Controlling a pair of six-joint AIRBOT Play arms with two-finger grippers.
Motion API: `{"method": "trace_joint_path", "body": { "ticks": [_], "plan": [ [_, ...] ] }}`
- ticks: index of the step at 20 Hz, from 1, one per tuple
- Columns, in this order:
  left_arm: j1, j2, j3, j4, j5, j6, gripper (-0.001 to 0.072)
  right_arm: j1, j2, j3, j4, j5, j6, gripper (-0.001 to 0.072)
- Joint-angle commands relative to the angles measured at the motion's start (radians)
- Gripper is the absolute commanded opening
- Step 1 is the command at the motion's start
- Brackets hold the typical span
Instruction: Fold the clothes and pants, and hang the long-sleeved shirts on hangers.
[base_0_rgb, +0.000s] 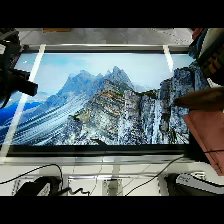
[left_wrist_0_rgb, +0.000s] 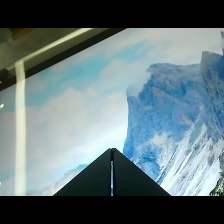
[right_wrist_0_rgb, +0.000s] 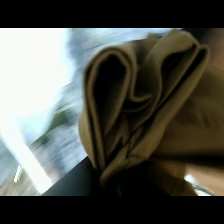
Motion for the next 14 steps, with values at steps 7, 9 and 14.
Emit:
{"method": "trace_joint_path", "body": {
  "ticks": [7, 9, 14],
  "plan": [
    [0.002, 0.004, -0.002, 0.004, -0.105, -0.003, 0.0013, -0.126, 0.148, -0.154, -0.512, 0.064, 0.546, 0.0024],
    [0.002, 0.004, -0.002, 0.004, -0.103, -0.003, 0.0012, -0.126, 0.142, -0.154, -0.516, 0.038, 0.561, 0.0244],
    [0.002, 0.004, -0.002, 0.004, -0.103, -0.003, 0.0012, -0.126, 0.142, -0.154, -0.506, 0.039, 0.523, 0.0684]
  ]
}}
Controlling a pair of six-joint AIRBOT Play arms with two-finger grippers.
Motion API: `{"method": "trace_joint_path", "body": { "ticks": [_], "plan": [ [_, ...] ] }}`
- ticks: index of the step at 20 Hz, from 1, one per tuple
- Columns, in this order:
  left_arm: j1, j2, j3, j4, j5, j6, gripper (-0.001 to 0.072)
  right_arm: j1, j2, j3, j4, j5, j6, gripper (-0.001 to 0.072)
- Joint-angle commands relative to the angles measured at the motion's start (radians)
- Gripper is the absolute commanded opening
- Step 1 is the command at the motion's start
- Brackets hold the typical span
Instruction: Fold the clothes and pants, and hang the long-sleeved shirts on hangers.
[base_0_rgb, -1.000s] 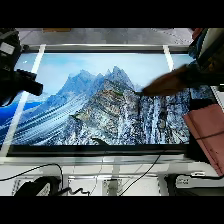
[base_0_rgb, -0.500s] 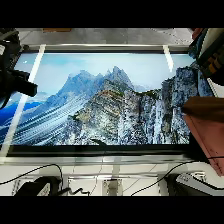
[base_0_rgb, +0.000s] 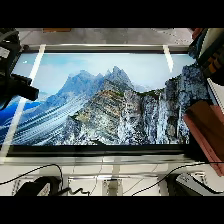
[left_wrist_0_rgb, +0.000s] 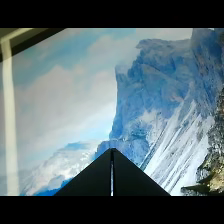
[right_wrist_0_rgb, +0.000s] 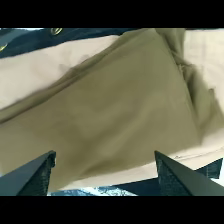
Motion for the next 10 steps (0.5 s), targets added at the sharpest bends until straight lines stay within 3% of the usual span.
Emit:
{"method": "trace_joint_path", "body": {
  "ticks": [1, 2, 3, 4, 5, 6, 8, 10],
  "plan": [
    [0.001, 0.0, 0.0, 0.0, -0.005, 0.0, 0.0012, 0.002, 0.003, -0.004, 0.008, -0.004, -0.051, 0.0684],
    [0.001, 0.0, 0.0, 0.0, -0.005, 0.0, 0.0012, 0.003, 0.003, -0.004, 0.034, -0.013, -0.106, 0.0682],
    [0.001, 0.0, 0.0, 0.0, -0.005, 0.0, 0.0012, 0.003, 0.003, -0.004, 0.076, -0.025, -0.168, 0.0595],
    [0.001, 0.0, 0.0, 0.0, -0.005, 0.0, 0.0012, 0.003, 0.003, -0.004, 0.135, -0.034, -0.227, 0.0385],
    [0.001, 0.0, 0.0, 0.0, -0.004, 0.0, 0.0012, 0.01, 0.003, -0.004, 0.203, -0.043, -0.298, 0.0105],
    [0.001, 0.0, 0.0, 0.0, -0.004, 0.0, 0.0012, 0.032, 0.003, -0.004, 0.262, -0.046, -0.394, 0.0042],
    [0.001, 0.0, 0.0, 0.0, -0.004, 0.0, 0.0012, 0.117, 0.006, -0.004, 0.341, -0.037, -0.568, 0.0033],
    [0.001, 0.0, 0.0, 0.0, -0.004, 0.0, 0.0012, 0.249, 0.014, -0.004, 0.385, -0.029, -0.653, 0.0033]
  ]
}}
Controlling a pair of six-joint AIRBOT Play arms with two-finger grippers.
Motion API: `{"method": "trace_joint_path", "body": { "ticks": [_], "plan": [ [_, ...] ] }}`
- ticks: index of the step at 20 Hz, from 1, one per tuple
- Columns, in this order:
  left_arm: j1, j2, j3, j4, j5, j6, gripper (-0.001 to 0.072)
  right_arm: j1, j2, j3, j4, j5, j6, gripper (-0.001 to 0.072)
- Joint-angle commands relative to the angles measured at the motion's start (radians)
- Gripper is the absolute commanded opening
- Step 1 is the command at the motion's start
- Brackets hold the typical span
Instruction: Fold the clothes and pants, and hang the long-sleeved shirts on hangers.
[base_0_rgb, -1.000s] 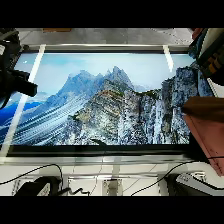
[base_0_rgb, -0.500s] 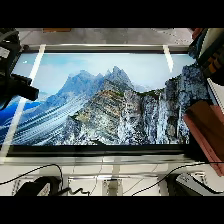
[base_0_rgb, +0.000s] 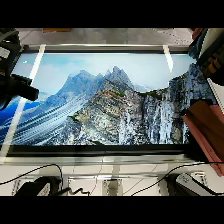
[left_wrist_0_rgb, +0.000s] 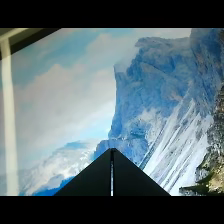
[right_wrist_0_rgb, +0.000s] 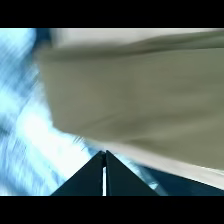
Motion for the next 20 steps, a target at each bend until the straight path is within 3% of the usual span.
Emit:
{"method": "trace_joint_path", "body": {
  "ticks": [1, 7, 15, 16, 19, 20],
  "plan": [
    [0.001, 0.0, 0.0, 0.0, 0.0, 0.0, 0.0012, 0.206, 0.014, 0.0, 0.126, 0.005, -0.223, 0.0033],
    [0.001, 0.0, 0.0, 0.0, 0.0, 0.0, 0.0012, 0.676, 0.085, 0.0, 0.127, 0.063, -0.328, 0.0033],
    [0.001, 0.0, 0.0, 0.0, 0.0, 0.0, 0.0012, 0.938, 0.1, 0.0, 0.128, 0.021, -0.325, 0.0032],
    [0.001, 0.0, 0.0, 0.0, 0.0, 0.0, 0.0012, 0.958, 0.1, 0.0, 0.122, 0.025, -0.318, 0.0024],
    [0.001, 0.0, 0.0, 0.0, 0.0, 0.0, 0.0012, 0.991, 0.1, 0.0, 0.001, 0.03, -0.146, 0.0024],
    [0.001, 0.0, 0.0, 0.0, 0.0, 0.0, 0.0012, 0.991, 0.1, 0.0, -0.003, 0.029, -0.142, 0.0024]
  ]
}}
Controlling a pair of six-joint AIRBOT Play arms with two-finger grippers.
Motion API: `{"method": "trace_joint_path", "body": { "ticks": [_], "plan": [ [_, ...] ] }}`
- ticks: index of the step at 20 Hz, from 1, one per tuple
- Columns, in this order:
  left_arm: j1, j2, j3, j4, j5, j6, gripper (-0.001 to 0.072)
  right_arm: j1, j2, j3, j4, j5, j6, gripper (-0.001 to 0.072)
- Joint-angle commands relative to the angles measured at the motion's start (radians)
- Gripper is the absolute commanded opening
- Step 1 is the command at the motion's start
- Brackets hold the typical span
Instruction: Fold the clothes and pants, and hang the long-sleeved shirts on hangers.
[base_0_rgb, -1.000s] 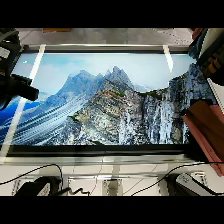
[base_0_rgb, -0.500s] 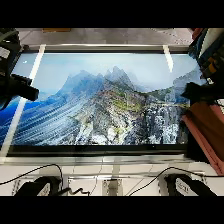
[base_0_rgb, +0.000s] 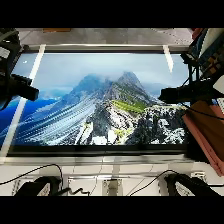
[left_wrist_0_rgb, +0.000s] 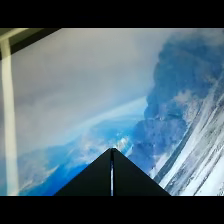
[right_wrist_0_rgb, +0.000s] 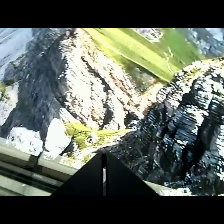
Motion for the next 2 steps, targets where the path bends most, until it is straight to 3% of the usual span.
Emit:
{"method": "trace_joint_path", "body": {
  "ticks": [1, 2],
  "plan": [
    [0.001, 0.0, 0.0, 0.0, 0.0, 0.0, 0.0012, 0.033, 0.001, 0.0, -0.066, -0.002, 0.095, 0.0024],
    [0.001, 0.0, 0.0, 0.0, 0.0, 0.0, 0.0012, 0.033, 0.001, 0.0, -0.061, -0.002, 0.095, 0.0024]
  ]
}}
